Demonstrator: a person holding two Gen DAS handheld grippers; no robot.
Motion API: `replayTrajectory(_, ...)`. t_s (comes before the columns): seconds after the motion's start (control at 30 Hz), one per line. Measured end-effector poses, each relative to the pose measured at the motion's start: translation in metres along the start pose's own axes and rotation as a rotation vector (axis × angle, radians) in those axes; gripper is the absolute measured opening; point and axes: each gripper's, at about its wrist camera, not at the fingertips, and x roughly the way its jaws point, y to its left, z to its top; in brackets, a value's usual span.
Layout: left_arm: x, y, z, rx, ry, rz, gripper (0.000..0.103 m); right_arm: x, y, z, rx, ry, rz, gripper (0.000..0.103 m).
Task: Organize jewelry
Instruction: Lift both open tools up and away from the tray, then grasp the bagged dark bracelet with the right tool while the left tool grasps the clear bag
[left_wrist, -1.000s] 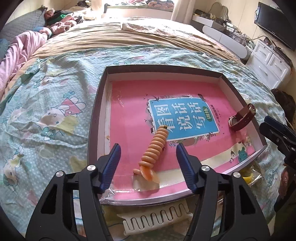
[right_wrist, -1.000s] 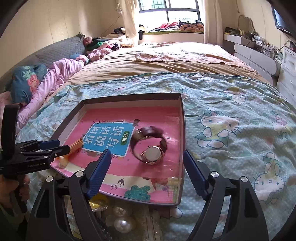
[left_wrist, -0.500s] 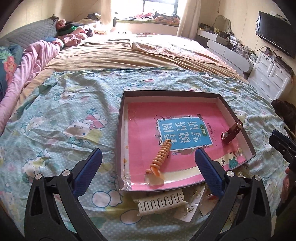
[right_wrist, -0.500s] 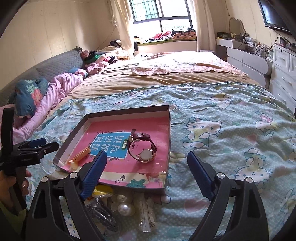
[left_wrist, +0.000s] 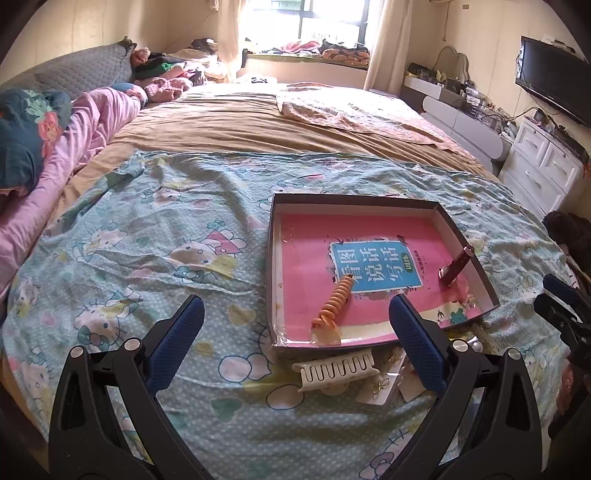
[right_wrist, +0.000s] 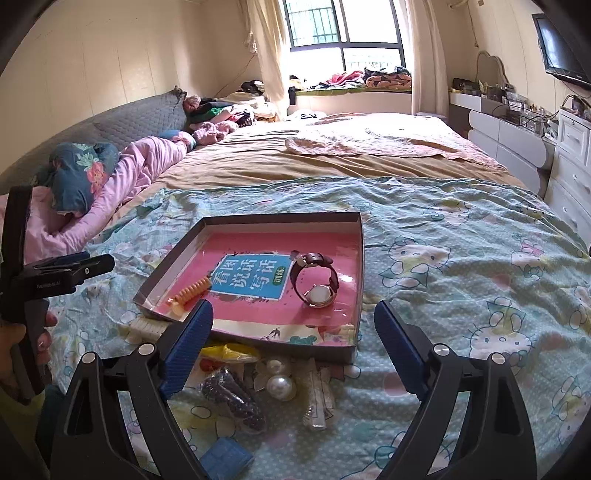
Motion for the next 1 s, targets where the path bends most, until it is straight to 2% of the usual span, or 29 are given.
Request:
replayTrajectory(0.47,-0.016,-0.012,-0.033,0.038,0.027,-0.051,0.094,0.000,0.028,-0.029,-0.054,0.075,0.048,0.088)
replayTrajectory(1.0,-0.009,-0.031,-0.071,0.102,0.099,-0.104,0.094,0.010,0.039,-0.058,-0.080,0.160,0.067,0.088)
